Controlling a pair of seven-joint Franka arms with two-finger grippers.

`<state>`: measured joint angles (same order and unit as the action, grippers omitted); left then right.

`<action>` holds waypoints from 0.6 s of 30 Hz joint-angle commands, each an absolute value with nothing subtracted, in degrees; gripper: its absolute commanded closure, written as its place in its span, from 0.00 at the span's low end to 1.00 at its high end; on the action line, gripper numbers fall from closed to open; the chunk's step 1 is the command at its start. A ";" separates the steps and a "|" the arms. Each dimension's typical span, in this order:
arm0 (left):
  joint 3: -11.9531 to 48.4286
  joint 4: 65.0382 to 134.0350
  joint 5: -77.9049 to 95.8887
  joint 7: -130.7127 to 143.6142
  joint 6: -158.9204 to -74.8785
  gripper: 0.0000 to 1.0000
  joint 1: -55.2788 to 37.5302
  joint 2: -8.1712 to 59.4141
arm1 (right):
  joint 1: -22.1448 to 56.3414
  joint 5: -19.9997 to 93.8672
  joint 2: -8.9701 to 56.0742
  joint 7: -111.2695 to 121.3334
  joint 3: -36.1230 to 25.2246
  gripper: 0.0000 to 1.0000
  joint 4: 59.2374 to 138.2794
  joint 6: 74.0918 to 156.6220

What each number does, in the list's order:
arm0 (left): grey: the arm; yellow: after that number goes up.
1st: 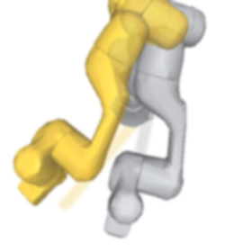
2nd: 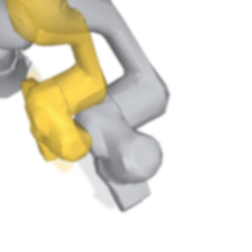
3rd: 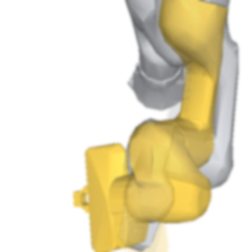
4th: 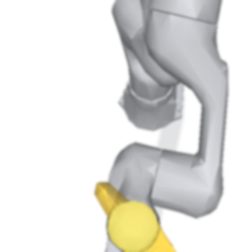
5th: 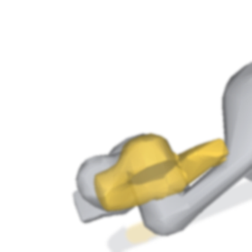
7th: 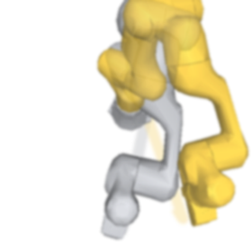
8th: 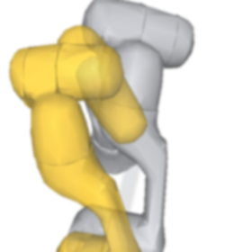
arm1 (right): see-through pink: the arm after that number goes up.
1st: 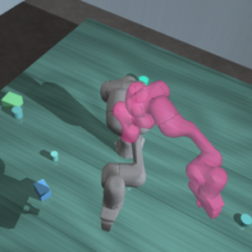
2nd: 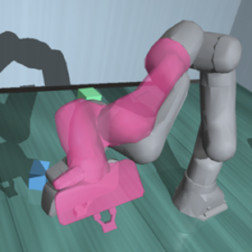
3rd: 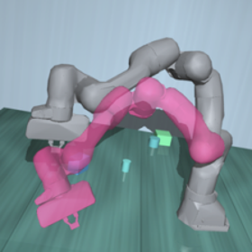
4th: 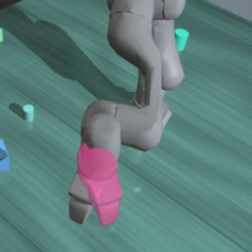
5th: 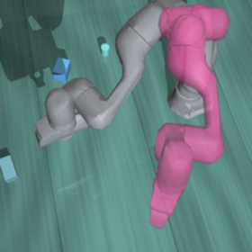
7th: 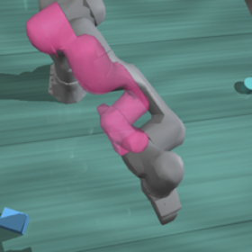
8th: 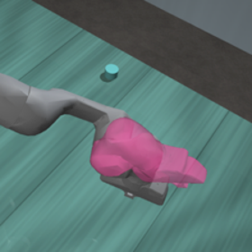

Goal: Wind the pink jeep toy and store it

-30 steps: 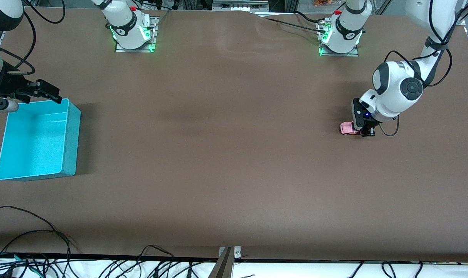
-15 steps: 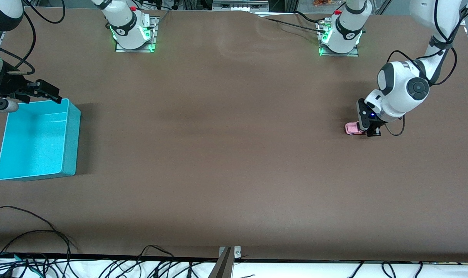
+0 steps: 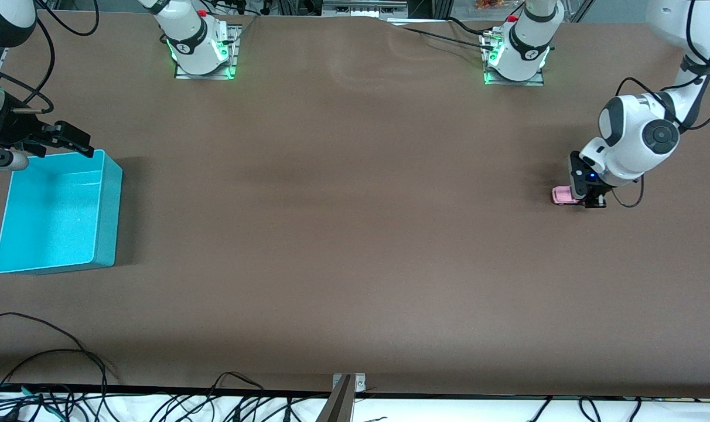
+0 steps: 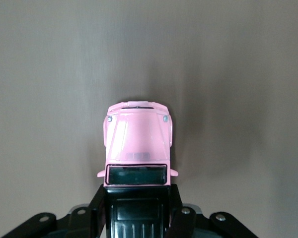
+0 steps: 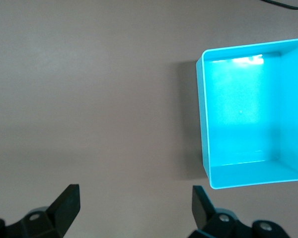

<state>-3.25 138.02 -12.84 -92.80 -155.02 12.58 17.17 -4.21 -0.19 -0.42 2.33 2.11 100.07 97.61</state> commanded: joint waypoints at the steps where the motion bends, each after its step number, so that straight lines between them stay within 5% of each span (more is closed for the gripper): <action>1: -4.83 134.39 -18.10 -95.62 -159.08 1.00 16.96 26.98 | -4.57 0.53 -1.23 2.37 2.46 0.00 100.72 98.17; 16: -6.06 132.71 -17.49 -100.11 -160.05 1.00 19.34 28.13 | -4.48 0.97 -1.14 2.37 2.46 0.00 100.81 98.52; 18: -6.06 132.54 -16.53 -100.11 -160.05 0.88 19.42 28.04 | -4.48 1.32 -1.14 2.37 2.46 0.00 100.99 98.96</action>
